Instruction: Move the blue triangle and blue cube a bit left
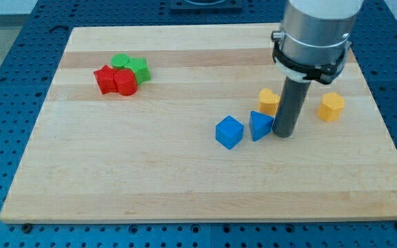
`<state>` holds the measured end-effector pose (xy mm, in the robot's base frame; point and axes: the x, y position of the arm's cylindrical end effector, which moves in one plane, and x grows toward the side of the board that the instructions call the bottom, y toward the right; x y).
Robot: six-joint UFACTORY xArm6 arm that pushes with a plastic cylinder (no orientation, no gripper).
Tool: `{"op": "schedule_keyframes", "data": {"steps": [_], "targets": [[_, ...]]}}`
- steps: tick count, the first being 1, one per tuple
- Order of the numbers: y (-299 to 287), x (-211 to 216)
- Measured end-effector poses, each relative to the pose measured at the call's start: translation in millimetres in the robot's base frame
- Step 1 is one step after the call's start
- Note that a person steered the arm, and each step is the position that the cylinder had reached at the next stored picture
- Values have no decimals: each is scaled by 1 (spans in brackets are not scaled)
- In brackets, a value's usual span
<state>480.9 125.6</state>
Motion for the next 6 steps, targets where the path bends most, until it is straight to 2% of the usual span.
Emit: {"op": "schedule_keyframes", "data": {"steps": [3, 6], "targets": [[-4, -7], [-54, -7]]}}
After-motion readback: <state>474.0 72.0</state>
